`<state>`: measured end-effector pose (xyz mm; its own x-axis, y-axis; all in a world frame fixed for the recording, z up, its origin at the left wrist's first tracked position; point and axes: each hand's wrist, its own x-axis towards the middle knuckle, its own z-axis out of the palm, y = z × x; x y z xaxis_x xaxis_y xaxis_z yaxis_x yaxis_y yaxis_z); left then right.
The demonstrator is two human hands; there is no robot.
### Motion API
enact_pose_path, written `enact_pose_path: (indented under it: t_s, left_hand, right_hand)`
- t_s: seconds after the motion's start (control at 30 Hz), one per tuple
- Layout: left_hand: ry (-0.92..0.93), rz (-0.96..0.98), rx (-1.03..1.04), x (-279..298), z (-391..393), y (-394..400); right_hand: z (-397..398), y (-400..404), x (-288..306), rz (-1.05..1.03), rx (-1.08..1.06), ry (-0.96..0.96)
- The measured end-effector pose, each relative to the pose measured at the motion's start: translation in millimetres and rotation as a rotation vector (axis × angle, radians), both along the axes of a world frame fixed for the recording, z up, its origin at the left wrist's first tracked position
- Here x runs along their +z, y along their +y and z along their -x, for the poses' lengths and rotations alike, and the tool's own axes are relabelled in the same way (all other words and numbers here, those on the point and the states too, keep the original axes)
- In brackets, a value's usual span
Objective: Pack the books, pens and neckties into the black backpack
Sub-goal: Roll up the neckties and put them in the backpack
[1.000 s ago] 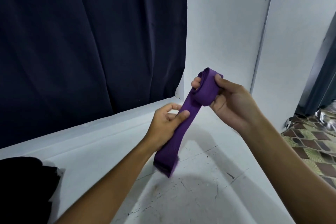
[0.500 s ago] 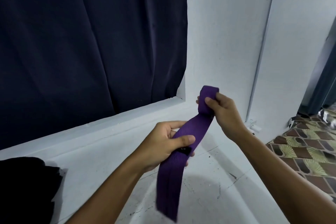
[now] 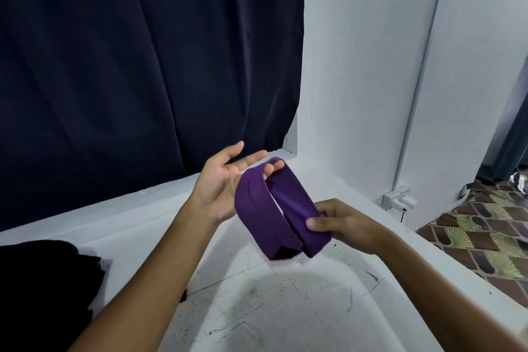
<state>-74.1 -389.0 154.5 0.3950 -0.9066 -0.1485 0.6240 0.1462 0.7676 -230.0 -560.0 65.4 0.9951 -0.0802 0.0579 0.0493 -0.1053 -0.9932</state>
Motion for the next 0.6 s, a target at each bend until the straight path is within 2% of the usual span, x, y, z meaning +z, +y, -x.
enact_pose_path:
  t_s: [0.07, 0.13, 0.3, 0.4, 0.43, 0.5, 0.53, 0.6]
  left_hand:
    - [-0.028, -0.035, -0.024, -1.8, -10.8, -0.3]
    - [-0.155, -0.121, -0.035, -2.4, -23.5, -0.9]
    - [-0.776, -0.461, -0.054, -12.0, -65.9, -8.0]
    - [-0.992, -0.657, -0.018, -30.3, -78.2, -18.7]
    - [-1.044, -0.663, 0.054, -37.5, -77.5, -22.7]
    - [-1.084, -0.5, 0.192, -51.1, -72.6, -28.1]
    - [-1.071, -0.364, 0.183, -55.4, -66.5, -28.2]
    - [-1.057, -0.125, -0.006, -62.9, -49.1, -28.8]
  right_hand:
    - [3.0, 1.5, 0.2, 0.049, 0.017, 0.009]
    - [7.9, 1.2, 2.6, 0.038, 0.045, 0.076]
    - [19.6, -3.8, 2.6, 0.031, 0.149, 0.267]
    - [23.1, -4.2, 4.1, -0.089, 0.105, 0.255]
    - [23.5, -2.9, 6.5, -0.129, 0.07, 0.227]
    - [22.3, 1.3, 12.6, -0.207, -0.03, 0.16]
    - [21.0, 3.6, 16.3, -0.241, -0.085, 0.134]
    - [16.4, 6.7, 23.6, -0.301, -0.155, 0.098]
